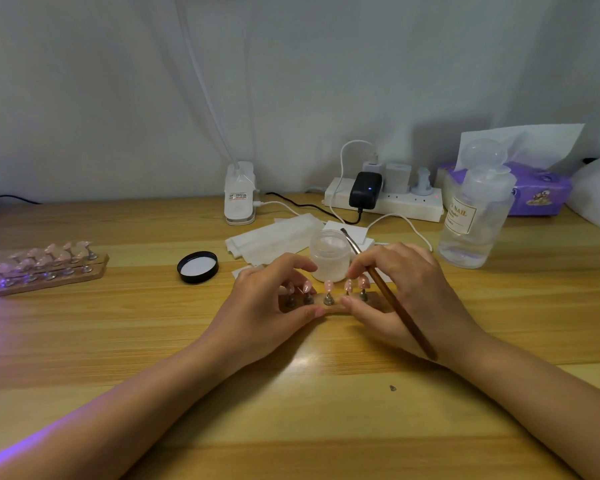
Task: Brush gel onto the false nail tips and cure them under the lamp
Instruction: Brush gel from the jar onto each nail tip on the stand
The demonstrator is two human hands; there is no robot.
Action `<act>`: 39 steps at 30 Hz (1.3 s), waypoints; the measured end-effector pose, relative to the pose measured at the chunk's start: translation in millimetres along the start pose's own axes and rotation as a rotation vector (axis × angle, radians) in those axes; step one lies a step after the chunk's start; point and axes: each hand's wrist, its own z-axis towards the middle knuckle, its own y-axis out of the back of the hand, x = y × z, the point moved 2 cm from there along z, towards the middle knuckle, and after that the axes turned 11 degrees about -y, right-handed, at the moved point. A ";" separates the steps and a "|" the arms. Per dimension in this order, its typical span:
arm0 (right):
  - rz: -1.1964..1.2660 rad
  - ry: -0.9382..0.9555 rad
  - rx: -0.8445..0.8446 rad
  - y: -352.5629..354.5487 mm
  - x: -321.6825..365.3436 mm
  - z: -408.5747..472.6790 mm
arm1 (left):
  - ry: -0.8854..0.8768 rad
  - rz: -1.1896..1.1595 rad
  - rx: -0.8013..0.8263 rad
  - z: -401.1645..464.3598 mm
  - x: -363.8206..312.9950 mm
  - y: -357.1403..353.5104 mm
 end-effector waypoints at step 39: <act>0.710 -0.238 -0.088 25.4 8.2 13.0 | -0.325 0.027 -0.404 -0.5 -18.3 10.0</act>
